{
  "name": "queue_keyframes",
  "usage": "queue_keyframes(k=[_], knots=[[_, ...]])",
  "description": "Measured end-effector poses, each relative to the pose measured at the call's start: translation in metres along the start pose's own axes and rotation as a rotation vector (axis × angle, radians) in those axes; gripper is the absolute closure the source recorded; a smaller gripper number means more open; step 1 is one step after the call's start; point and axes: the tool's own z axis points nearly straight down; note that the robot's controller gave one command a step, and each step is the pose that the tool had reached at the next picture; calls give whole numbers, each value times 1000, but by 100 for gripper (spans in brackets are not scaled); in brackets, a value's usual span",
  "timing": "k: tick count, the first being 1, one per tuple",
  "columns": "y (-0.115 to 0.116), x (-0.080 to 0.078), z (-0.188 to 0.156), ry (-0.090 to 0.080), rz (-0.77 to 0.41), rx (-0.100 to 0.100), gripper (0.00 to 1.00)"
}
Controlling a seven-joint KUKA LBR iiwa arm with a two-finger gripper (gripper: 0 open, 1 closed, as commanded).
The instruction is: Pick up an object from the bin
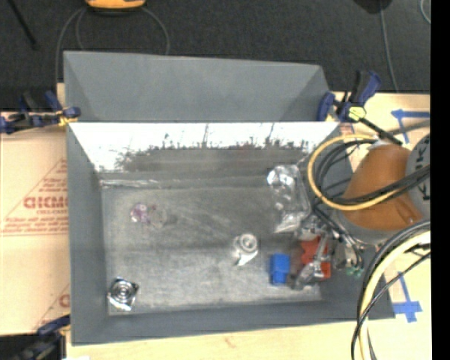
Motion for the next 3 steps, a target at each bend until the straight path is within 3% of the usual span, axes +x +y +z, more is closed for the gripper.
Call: queue_keyframes(k=[1,2,3], knots=[[-11,9,-12,3,-39,3,0],[-13,8,-12,1,-39,6,100],[-14,9,-11,3,-41,7,0]])
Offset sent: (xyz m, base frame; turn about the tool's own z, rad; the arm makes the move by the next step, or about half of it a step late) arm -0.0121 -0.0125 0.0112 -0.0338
